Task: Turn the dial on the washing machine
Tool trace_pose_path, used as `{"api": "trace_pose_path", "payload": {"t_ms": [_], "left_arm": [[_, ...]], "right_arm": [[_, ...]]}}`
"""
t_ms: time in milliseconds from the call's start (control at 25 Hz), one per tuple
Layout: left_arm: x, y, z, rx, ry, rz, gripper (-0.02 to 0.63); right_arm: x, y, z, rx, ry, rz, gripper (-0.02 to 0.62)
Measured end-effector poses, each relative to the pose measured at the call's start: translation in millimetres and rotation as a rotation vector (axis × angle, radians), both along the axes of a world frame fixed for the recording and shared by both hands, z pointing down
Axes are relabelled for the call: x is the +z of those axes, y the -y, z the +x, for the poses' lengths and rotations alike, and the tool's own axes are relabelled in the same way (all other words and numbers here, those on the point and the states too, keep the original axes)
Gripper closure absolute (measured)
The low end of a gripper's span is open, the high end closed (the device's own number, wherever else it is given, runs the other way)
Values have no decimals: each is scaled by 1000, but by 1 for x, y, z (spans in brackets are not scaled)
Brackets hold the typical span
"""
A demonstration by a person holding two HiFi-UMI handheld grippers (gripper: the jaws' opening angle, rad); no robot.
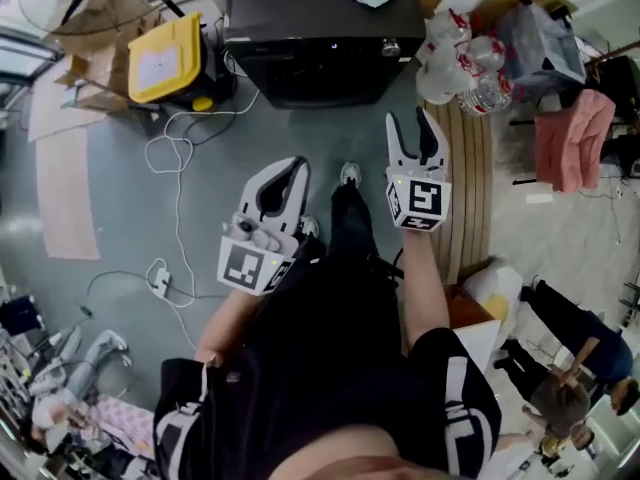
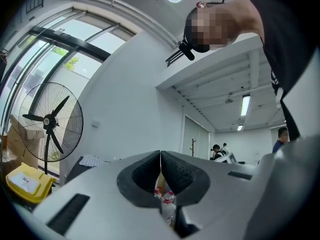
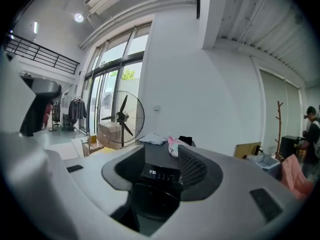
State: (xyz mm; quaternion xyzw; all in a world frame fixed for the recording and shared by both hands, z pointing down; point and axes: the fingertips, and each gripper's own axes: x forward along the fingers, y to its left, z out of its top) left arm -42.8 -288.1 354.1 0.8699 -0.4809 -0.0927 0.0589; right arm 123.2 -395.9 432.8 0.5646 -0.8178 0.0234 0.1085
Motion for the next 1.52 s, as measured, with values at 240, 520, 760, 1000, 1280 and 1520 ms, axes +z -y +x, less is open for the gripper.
{"api": "trace_pose_path", "payload": {"t_ms": [240, 520, 760, 1000, 1280, 1520], "left_arm": [[52, 153, 46, -23, 2, -71, 584], [136, 274, 75, -21, -39, -129, 584], [184, 314, 87, -36, -26, -156, 584], [216, 330, 85, -67, -34, -179, 584], [220, 326, 89, -53, -40, -179, 584], [222, 328, 94, -46, -48, -184, 584]], "right_arm": [[127, 194, 40, 5, -127, -161, 341], [326, 334, 68, 31, -325, -370, 296], [383, 380, 74, 37, -458, -309, 284], [399, 398, 77, 72, -303, -319, 308], [401, 397, 82, 98, 97, -402, 310], [404, 401, 85, 96, 340, -472, 310]]}}
